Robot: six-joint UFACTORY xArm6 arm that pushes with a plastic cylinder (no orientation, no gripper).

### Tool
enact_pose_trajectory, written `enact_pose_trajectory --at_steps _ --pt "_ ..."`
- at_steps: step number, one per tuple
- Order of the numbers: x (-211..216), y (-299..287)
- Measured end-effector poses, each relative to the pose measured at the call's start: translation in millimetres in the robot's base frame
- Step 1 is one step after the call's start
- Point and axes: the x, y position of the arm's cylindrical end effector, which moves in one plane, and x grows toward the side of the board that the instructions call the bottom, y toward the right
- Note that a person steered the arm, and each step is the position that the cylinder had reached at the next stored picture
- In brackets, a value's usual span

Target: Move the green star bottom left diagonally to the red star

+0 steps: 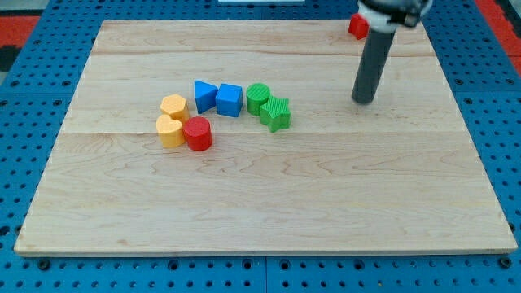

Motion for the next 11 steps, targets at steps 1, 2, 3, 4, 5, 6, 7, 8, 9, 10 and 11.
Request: enact_pose_trajectory --at_steps 1,2,3,4,5,6,7,8,9,10,11 --pt "29.0 -56.6" --pt "35.3 -123.1" --pt "22.1 -149.1" --pt "8.8 -93.3" --pt "-0.8 -53.5" --pt "-38.8 -60.7" --pt "0.3 -63.7" --pt "-17.9 -108.9" --pt "-53.9 -133.7" --pt "-68.9 -85.9" --pt "-67.5 -56.6"
